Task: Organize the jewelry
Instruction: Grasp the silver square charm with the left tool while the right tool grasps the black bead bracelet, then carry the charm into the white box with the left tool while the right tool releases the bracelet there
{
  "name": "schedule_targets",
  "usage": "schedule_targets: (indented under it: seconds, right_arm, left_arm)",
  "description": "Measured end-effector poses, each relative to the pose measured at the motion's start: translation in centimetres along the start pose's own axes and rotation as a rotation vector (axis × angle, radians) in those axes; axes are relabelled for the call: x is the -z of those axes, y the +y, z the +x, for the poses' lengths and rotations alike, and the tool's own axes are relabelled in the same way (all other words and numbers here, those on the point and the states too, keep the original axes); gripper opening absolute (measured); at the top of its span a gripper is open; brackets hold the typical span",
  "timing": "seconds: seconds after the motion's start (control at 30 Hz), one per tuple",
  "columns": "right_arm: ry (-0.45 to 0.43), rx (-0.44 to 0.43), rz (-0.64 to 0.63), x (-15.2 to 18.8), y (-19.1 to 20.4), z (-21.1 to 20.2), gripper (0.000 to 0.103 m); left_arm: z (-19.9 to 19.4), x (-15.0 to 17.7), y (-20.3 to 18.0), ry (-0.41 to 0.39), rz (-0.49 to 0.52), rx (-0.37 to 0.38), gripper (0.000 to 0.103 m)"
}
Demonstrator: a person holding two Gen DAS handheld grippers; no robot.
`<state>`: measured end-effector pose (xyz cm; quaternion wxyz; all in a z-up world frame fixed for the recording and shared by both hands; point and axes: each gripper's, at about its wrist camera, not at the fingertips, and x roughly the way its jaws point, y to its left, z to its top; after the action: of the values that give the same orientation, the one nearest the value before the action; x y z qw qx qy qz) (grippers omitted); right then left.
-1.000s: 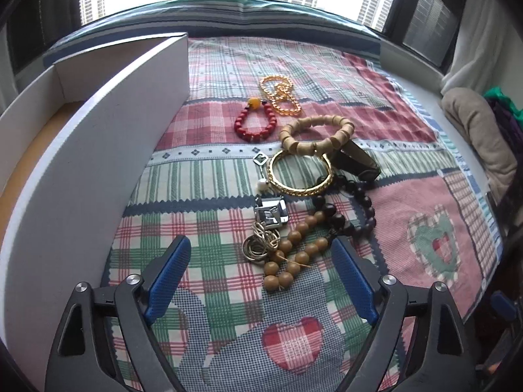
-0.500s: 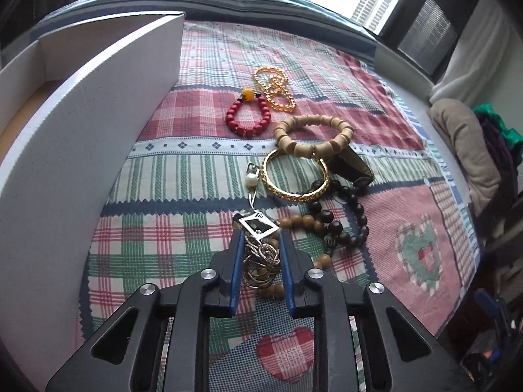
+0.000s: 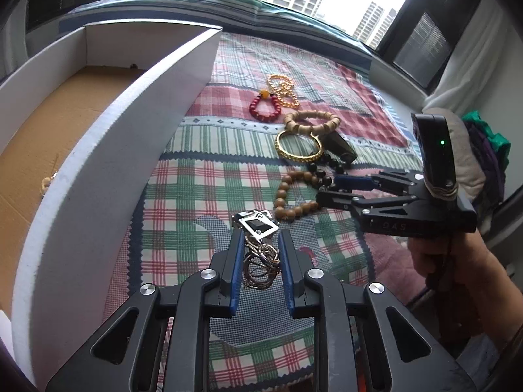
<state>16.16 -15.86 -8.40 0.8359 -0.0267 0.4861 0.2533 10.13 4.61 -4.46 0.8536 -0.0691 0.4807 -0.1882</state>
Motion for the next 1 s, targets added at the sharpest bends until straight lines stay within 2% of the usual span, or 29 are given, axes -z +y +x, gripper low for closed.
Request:
schedule_targets:
  seconds: [0.07,0.1,0.13,0.17,0.23,0.33,0.47,0.6,0.7,0.77,0.87,0.93,1.0]
  right_arm:
    - [0.037,-0.008,0.014,-0.5,-0.2,1.4,0.049]
    - [0.038,-0.006,0.023,-0.7,-0.3,1.6,0.038]
    - [0.036,-0.006,0.039,-0.8,-0.6,1.4,0.014]
    - [0.038,-0.03,0.077,-0.8,-1.1,0.9,0.013]
    - [0.021,-0.087,0.15,-0.6,-2.1,-0.7,0.013]
    - [0.009,-0.082,0.169,-0.7,-2.5,-3.0,0.013]
    - [-0.026,-0.128,0.222,-0.9,-2.7,-6.6,0.013]
    - [-0.064,-0.191,0.216,-2.0,-0.7,-9.6,0.013]
    - [-0.107,-0.245,0.178,-3.4,2.1,-11.6,0.013]
    - [-0.145,-0.288,0.145,-4.6,4.4,-12.8,0.013]
    - [-0.197,-0.369,0.096,-6.6,8.2,-13.7,0.013]
    - [-0.221,-0.403,0.047,-8.3,11.1,-13.7,0.013]
    - [-0.225,-0.435,-0.006,-9.8,14.1,-13.0,0.013]
  left_arm:
    - [-0.1,0.5,0.5,0.008,-0.012,0.0,0.02]
    - [-0.2,0.7,0.7,0.01,-0.016,0.002,0.02]
    - [-0.4,0.8,0.8,0.01,-0.019,0.005,0.02]
    - [-0.6,0.9,0.8,0.008,-0.021,0.01,0.02]
    - [-0.9,0.9,0.7,0.005,-0.023,0.024,0.02]
    - [-1.4,0.4,0.3,-0.004,-0.028,0.053,0.02]
    - [-3.5,-0.5,-0.4,-0.035,-0.041,0.09,0.02]
    - [-7.9,-1.2,-0.9,-0.09,-0.04,0.089,0.02]
    - [-12.4,-1.9,-0.5,-0.171,-0.036,0.093,0.02]
    - [-15.6,-2.2,0.3,-0.232,-0.038,0.058,0.02]
    - [-19.2,-2.4,2.6,-0.309,-0.06,-0.048,0.02]
    - [-20.3,-2.3,4.6,-0.335,-0.089,-0.138,0.02]
    - [-20.1,-2.2,7.4,-0.328,-0.144,-0.22,0.02]
